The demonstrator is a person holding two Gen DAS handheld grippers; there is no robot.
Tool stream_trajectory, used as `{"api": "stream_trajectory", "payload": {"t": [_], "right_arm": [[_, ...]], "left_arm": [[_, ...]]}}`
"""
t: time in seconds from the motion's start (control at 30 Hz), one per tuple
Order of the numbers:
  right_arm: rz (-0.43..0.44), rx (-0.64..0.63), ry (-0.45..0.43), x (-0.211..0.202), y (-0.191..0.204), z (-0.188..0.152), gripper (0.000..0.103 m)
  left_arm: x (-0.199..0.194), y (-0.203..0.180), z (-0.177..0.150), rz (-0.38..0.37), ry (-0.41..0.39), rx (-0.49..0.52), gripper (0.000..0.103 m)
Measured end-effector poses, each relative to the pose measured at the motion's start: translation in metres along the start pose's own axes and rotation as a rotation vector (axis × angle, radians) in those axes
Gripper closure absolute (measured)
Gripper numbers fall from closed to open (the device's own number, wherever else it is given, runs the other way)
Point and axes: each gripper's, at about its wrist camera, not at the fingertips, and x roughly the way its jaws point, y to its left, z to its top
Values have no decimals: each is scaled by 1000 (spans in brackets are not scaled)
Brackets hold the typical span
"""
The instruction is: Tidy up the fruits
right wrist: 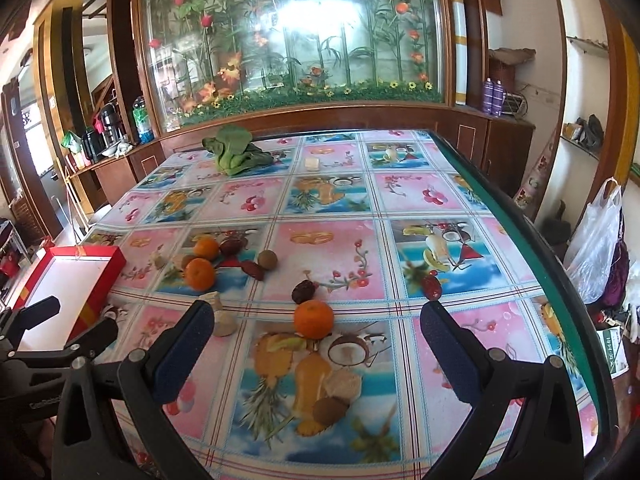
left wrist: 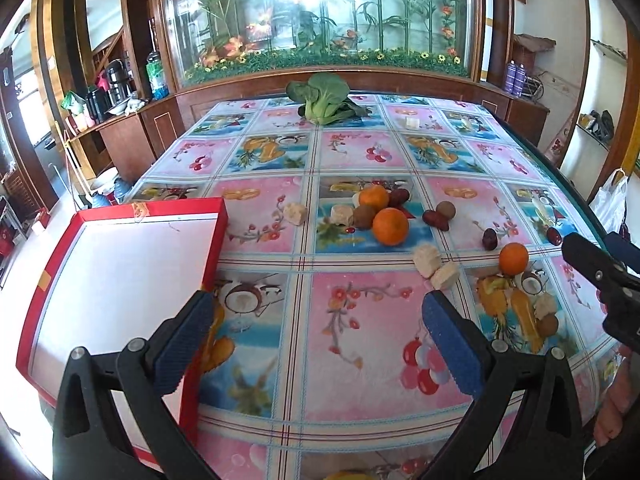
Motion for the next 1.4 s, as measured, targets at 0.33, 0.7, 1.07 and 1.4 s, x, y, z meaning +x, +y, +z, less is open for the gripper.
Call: {"api": "stream_trajectory", "payload": {"t": [0.33,0.7,1.07,1.4], "right_arm": [[-13,-21,-3,-6,-3,-7,1],[8,-69,44,7,-27,-34,1],[53,-97,52,2,-38,-33,1],[98,-152,7,-7,-56,-26,1]], "left_arm": [[-6,15,-9,-72,-10,-56,0],[-9,44,-10,-113,-12,16,0],[-17,89,-10,-112,8,14,0],[-38,125,11,-4,-40,50,0]]}}
